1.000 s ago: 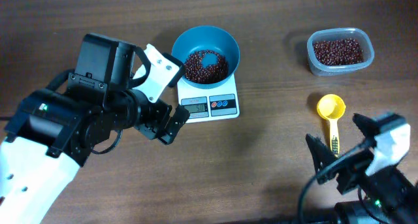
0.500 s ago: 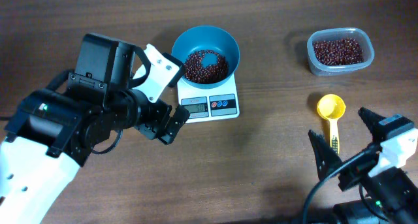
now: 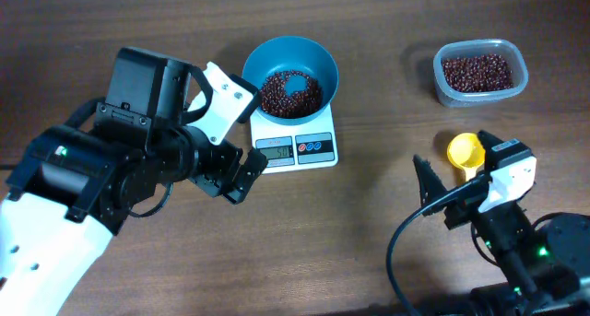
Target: Scoop item into bowl and weigh 50g on scale
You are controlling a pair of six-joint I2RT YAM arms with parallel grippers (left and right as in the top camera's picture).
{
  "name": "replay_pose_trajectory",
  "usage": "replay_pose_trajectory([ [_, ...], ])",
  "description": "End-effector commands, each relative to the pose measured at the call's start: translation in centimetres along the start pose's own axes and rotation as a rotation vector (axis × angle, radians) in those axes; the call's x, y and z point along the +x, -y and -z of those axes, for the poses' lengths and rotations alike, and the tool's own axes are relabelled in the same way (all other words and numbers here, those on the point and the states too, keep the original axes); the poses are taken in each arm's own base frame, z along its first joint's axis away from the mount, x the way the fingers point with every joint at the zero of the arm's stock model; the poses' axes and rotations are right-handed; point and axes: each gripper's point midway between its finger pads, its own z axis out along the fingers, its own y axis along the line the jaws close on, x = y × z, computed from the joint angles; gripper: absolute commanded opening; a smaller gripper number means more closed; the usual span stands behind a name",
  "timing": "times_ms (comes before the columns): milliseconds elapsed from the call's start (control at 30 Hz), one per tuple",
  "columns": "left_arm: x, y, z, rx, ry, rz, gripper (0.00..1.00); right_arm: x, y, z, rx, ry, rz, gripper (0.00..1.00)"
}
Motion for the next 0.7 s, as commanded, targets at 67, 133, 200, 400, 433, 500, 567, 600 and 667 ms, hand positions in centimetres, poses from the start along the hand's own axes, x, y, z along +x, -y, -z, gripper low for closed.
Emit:
replay_pose_trajectory([
  [67,-0.5,0.1,0.3,0.006,0.015,-0.017,0.99,0.3,1.2,0.0,0.073,-0.002,-0.002,0.99],
  [133,-0.5,0.1,0.3,0.007,0.015,-0.017,0.99,0.6,1.2,-0.2,0.073,-0.005,-0.002,0.99],
  [200,-0.5,0.1,0.3,0.006,0.015,-0.017,0.99,0.7,1.2,-0.4,0.074,0.005,-0.001,0.99],
  [400,-0.5,0.1,0.3,0.007,0.015,-0.017,0.99,1.2,1.3,-1.2,0.078,0.057,0.006,0.99],
  [433,-0.5,0.1,0.3,0.007,0.015,-0.017,0.99,1.3,1.4,-1.4,0.079,0.07,0.007,0.99],
  [500,-0.5,0.1,0.3,0.007,0.015,-0.017,0.99,1.4,1.4,-1.6,0.08,0.09,0.01,0.99],
  [567,-0.5,0.1,0.3,0.007,0.015,-0.017,0.99,1.5,1.4,-1.8,0.082,0.105,0.012,0.99],
  [600,-0.5,0.1,0.3,0.007,0.015,-0.017,0.99,1.6,1.4,-1.8,0.082,0.109,0.013,0.99],
  [667,-0.5,0.1,0.3,0.007,0.015,-0.017,0.99,1.9,1.4,-1.9,0.082,0.102,0.012,0.99],
])
